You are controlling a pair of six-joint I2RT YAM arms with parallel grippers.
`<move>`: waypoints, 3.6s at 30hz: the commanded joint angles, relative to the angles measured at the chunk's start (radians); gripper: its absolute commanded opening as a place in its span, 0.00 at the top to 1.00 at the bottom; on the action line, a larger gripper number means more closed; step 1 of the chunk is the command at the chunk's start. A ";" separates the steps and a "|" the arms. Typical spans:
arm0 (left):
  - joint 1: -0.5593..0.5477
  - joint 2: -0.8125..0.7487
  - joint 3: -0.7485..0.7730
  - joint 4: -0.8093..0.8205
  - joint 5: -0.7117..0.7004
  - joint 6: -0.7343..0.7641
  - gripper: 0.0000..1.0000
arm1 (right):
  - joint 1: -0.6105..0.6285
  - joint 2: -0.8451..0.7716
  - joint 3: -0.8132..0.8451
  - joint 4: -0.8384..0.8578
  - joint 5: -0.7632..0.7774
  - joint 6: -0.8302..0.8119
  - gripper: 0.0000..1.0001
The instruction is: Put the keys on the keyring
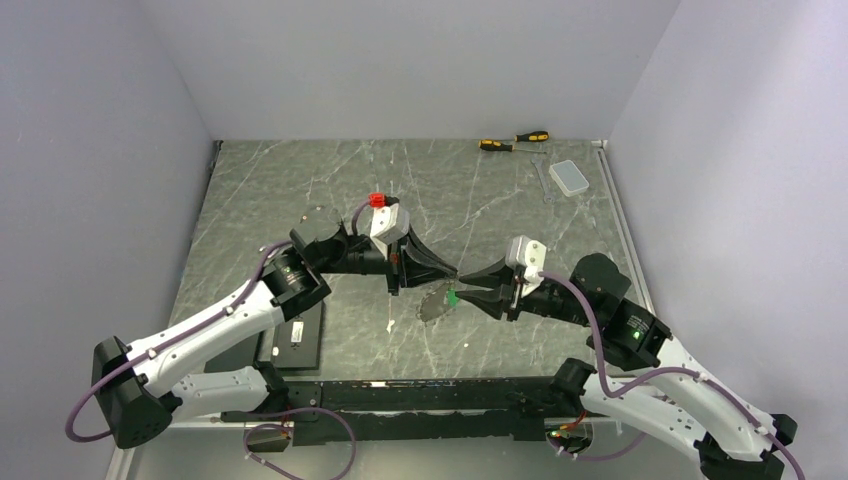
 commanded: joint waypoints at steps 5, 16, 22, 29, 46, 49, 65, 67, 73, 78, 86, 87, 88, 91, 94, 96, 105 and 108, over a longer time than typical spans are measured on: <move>-0.004 -0.024 -0.019 0.095 -0.012 -0.024 1.00 | 0.002 0.008 -0.006 0.110 0.050 0.016 0.68; -0.004 -0.042 -0.039 0.115 -0.054 -0.030 1.00 | 0.002 0.058 0.004 0.142 0.026 0.013 0.89; -0.005 -0.048 -0.052 0.127 -0.095 -0.034 1.00 | 0.002 0.057 0.004 0.130 0.046 0.012 0.84; -0.005 -0.057 -0.069 0.162 -0.137 -0.051 1.00 | 0.002 0.032 -0.004 0.132 0.081 0.017 0.75; -0.004 -0.063 -0.083 0.185 -0.191 -0.060 1.00 | 0.002 0.017 -0.010 0.182 0.148 0.023 0.56; -0.004 -0.062 -0.084 0.188 -0.188 -0.061 1.00 | 0.002 0.009 -0.018 0.188 0.158 0.024 0.57; -0.004 -0.081 -0.109 0.214 -0.247 -0.066 1.00 | 0.002 0.009 -0.045 0.216 0.152 0.067 0.69; -0.005 -0.082 -0.112 0.223 -0.248 -0.071 1.00 | 0.002 0.016 -0.046 0.230 0.151 0.069 0.69; -0.005 -0.083 -0.117 0.236 -0.254 -0.073 1.00 | 0.001 0.051 -0.040 0.259 0.130 0.069 0.69; -0.004 -0.085 -0.122 0.248 -0.259 -0.076 1.00 | 0.002 0.065 -0.040 0.275 0.120 0.072 0.70; -0.004 -0.082 -0.130 0.264 -0.262 -0.083 1.00 | 0.002 0.074 -0.040 0.290 0.117 0.074 0.81; -0.004 -0.082 -0.130 0.265 -0.262 -0.082 1.00 | 0.002 0.077 -0.038 0.290 0.116 0.074 0.83; -0.005 -0.082 -0.131 0.266 -0.264 -0.082 1.00 | 0.001 0.078 -0.037 0.290 0.114 0.073 0.87; -0.004 -0.086 -0.135 0.268 -0.272 -0.082 1.00 | 0.002 0.083 -0.033 0.290 0.106 0.067 1.00; -0.004 -0.089 -0.139 0.268 -0.281 -0.081 1.00 | 0.002 0.086 -0.032 0.286 0.093 0.060 1.00; -0.005 -0.091 -0.140 0.263 -0.284 -0.080 1.00 | 0.001 0.084 -0.034 0.282 0.084 0.055 1.00; -0.004 -0.103 -0.136 0.206 -0.257 -0.062 0.85 | 0.001 0.057 -0.034 0.246 0.056 0.016 1.00; -0.005 -0.110 -0.128 0.160 -0.242 -0.049 0.62 | 0.002 0.052 -0.019 0.207 0.052 -0.006 1.00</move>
